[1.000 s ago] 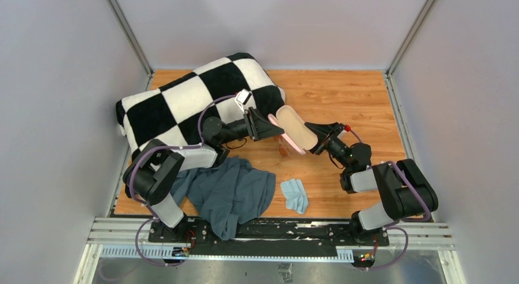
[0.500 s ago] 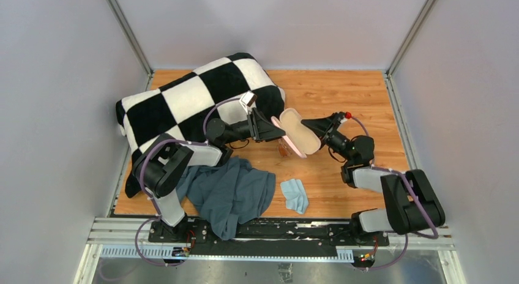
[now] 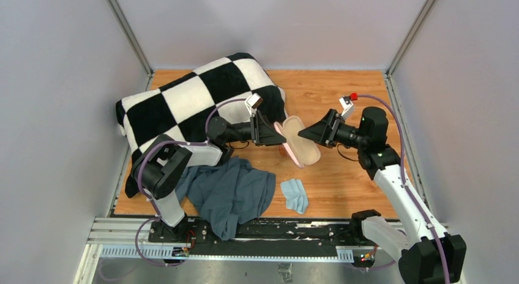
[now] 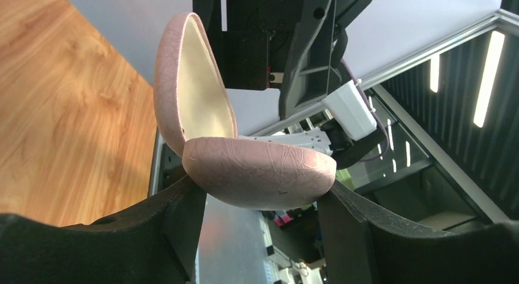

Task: Organize the sunglasses
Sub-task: Open the sunglasses case.

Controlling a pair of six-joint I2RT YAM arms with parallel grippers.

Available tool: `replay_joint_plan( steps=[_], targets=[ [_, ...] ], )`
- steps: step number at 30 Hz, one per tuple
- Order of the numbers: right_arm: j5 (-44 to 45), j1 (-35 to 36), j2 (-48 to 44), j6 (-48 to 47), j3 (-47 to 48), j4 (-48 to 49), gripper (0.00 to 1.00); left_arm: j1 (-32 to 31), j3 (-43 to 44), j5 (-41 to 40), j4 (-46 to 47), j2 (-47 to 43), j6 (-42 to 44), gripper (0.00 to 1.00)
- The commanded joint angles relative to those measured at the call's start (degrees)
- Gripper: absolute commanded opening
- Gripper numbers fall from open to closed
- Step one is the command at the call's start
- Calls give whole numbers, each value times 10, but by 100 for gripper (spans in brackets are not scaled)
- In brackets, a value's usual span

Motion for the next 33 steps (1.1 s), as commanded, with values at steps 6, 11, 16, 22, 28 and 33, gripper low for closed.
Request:
replay_joint_plan(
  steps=[6,11,16,22,28,33],
  targets=[
    [-62,-7,11,-176,61,-193,57,1,22,78,-13,-5,-1,0],
    [-90,-6,34,-195,67,-199,49,2,27,93,-7,0,-9,0],
    [-101,-7,38,-203,61,-201,33,0,30,98,5,9,-21,0],
    [-84,-7,34,-205,53,-204,0,1,39,102,20,27,-39,3],
    [-20,-14,11,-186,29,-203,0,6,43,92,-10,36,-26,69],
    [12,-67,-37,-152,-13,-203,0,30,20,69,-93,7,39,99]
  ],
)
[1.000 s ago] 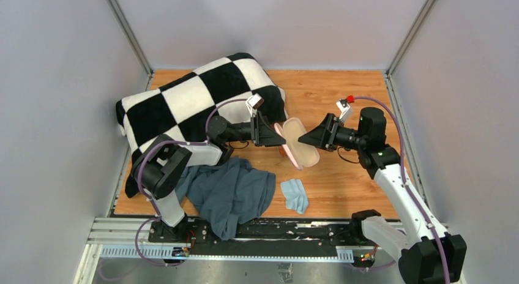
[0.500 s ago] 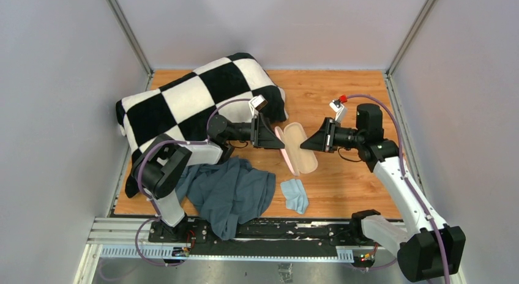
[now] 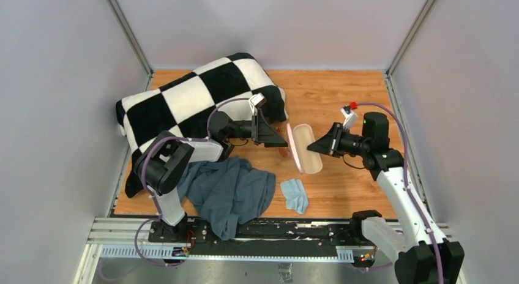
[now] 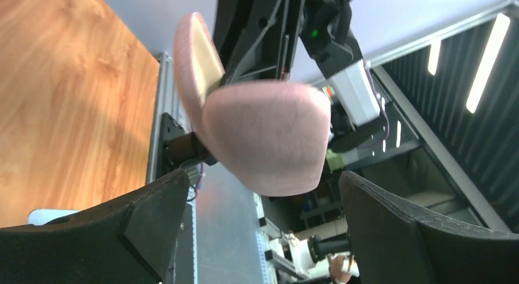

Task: Organize the sunglasses
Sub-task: Open the sunglasses case, then place the sunglasses case at the center of the board.

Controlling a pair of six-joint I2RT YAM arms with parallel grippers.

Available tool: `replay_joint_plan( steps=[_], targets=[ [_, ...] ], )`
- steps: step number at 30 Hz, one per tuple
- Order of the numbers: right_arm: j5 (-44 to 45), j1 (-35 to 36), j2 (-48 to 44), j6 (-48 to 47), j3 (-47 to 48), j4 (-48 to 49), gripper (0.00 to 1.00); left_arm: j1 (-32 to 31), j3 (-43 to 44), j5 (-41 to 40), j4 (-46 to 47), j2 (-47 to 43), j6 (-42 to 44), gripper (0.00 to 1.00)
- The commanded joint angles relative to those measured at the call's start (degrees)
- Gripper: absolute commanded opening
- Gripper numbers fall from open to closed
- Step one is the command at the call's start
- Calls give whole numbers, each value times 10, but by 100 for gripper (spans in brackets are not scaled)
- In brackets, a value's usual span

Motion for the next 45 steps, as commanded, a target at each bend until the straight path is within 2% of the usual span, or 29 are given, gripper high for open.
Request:
replay_joint_plan(
  steps=[1,2,5,8,12,16,21,26,32,36,41,45],
  targets=[
    [30,-60,-52,43,-39,-5,0,23,-13,-20,-108,-33,93,100],
    [35,-75,-60,48,-50,-5,0,27,-13,-25,-157,-47,131,100],
    [62,-113,-83,62,-77,-6,0,28,7,-63,-391,-100,286,100],
    [133,-125,-96,71,-104,-8,0,28,39,-132,-601,-145,415,100],
    [223,-125,-93,91,-136,17,0,28,62,-229,-752,-189,501,100],
    [280,-125,-66,139,-187,121,0,28,93,-334,-903,-230,550,100],
    [322,-125,35,199,-230,256,0,27,96,-409,-963,-301,563,100],
    [322,-114,161,224,-215,351,0,27,86,-425,-971,-335,558,100],
    [388,-94,244,256,-203,400,0,27,76,-420,-959,-343,546,100],
    [438,-62,254,264,-199,388,0,27,77,-421,-960,-342,547,100],
    [466,-52,223,257,-211,353,43,26,91,-438,-992,-325,560,100],
    [471,-51,160,223,-208,305,62,22,91,-446,-991,-322,559,100]
  ],
)
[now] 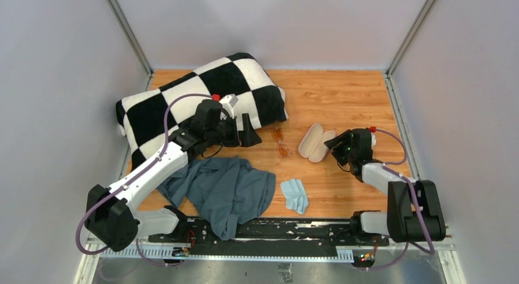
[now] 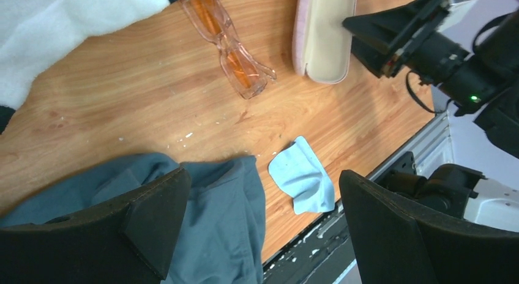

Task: Organize the sunglasses
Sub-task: Place the sunglasses case at the center of the board.

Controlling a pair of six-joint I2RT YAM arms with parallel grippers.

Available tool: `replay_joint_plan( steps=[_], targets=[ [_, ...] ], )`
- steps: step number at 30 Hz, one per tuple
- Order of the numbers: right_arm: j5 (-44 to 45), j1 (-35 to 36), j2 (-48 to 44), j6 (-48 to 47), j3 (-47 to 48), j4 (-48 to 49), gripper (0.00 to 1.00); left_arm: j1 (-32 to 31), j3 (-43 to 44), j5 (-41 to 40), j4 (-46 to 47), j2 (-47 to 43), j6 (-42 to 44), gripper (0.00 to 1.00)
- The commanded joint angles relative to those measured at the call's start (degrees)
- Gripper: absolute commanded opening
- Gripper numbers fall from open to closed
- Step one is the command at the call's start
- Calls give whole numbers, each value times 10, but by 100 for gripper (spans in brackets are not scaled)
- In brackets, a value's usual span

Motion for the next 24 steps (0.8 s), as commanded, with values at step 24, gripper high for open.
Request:
replay_joint_plan(
  steps=[24],
  targets=[
    [91,353,-366,-159,5,-505,50,-115,-86,-138,-8,-31,-3,97]
  ],
)
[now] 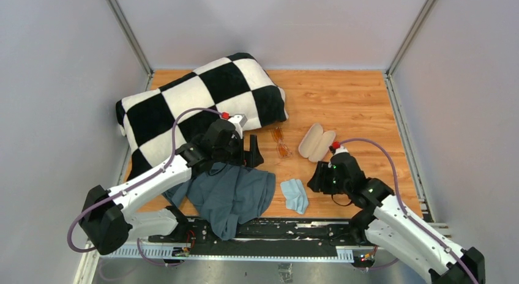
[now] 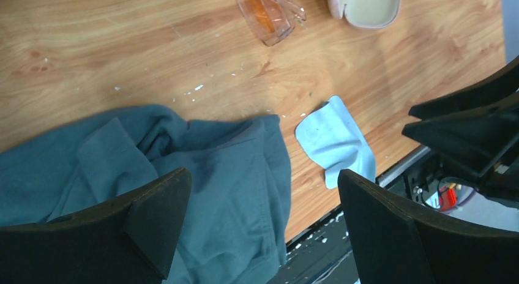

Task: Organize the sunglasses
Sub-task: Place the sunglasses case at the center of the board, then adjust the glasses cleaning cloth at the center of the board.

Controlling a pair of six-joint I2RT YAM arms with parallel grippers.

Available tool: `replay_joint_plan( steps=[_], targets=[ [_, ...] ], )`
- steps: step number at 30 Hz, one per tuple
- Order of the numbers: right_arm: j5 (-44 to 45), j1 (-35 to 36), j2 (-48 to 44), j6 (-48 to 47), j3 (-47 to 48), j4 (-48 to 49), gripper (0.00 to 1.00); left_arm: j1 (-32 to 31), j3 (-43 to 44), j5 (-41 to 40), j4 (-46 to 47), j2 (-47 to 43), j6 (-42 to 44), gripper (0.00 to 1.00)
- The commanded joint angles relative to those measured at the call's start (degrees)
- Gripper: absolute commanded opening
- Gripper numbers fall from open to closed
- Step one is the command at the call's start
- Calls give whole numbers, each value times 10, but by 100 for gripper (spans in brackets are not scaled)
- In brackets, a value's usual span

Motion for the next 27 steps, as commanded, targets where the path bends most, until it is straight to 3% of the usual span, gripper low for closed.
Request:
replay_joint_plan(
  steps=[1,13,22,24,27],
  targets=[
    [66,58,29,31,-27,-47,49,-13,-16,-25,4,1,-7,96],
    [82,90,297,-30,45,83,40,-29,-17,-28,11,7,-26,86],
    [92,116,403,-33,84,110,37,-30,-20,-20,17,3,-29,79],
    [97,120,410,-29,83,110,31,-30,-20,-17,20,5,-29,78],
    [106,120,404,-19,79,106,9,-30,-21,-12,22,9,-28,78]
  ],
)
